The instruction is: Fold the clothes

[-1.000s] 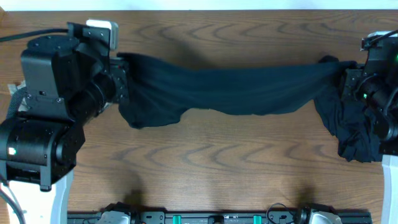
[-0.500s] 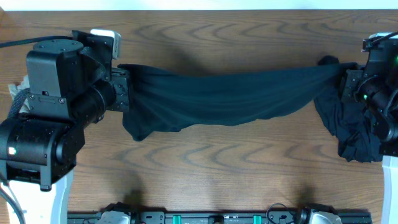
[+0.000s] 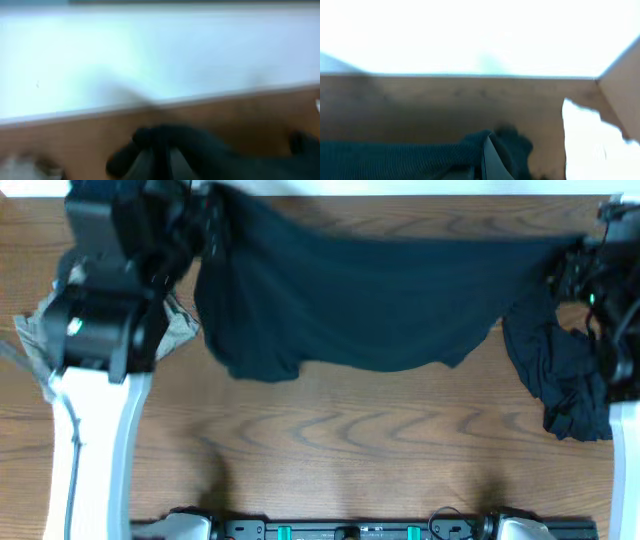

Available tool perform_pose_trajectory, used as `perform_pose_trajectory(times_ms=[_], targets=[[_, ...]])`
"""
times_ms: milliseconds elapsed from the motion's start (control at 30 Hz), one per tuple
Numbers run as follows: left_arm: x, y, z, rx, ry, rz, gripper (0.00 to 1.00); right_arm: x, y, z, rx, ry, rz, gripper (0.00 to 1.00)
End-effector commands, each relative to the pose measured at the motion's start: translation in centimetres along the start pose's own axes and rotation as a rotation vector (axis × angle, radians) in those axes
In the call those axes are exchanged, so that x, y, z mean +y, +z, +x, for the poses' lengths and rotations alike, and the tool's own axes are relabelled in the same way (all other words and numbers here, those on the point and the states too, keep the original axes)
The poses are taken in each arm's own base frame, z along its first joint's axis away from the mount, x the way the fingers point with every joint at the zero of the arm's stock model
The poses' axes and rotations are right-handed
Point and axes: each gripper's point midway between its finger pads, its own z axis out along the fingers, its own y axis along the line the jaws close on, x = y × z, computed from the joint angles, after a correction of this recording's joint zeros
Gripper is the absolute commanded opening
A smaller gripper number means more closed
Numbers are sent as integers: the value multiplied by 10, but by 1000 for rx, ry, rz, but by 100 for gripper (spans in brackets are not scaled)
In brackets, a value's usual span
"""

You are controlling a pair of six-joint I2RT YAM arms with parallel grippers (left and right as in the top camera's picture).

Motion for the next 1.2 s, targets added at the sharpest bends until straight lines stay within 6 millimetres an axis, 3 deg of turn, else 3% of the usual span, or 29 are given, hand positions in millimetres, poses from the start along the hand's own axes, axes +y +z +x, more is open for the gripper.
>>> perform_pose_trajectory(times_ms=[0,133,233,300,567,667,733,767,800,867,900,1000,1167], targets=[[3,17,-14,-54,18,-7,6,-10,16,-14,-50,55,32,1],[5,28,7,25,11,-10,6,-12,15,-30,-113,111,33,1],[0,21,38,157,-4,16,6,-11,11,-17,-60,113,34,1],[-7,13,64,264,-25,57,6,-10,8,6,34,117,34,1],[-33,-45,182,809,-182,173,6,2,-28,142,624,158,30,1],[-37,-61,216,958,-225,178,6,5,-44,172,784,167,31,1],[-36,-68,236,1037,-243,169,6,6,-50,181,838,169,31,1],[-36,-70,244,1066,-250,165,9,6,-51,184,854,169,31,1],[-35,-72,254,1097,-257,162,25,6,-52,186,864,166,29,1],[-34,-76,270,1153,-270,155,47,6,-52,187,872,159,26,1],[-34,-78,278,1179,-276,152,53,6,-52,187,872,159,26,1],[-34,-85,296,1247,-292,144,63,6,-54,188,881,160,27,1],[-34,-92,307,1294,-302,137,65,5,-55,190,888,146,30,1]])
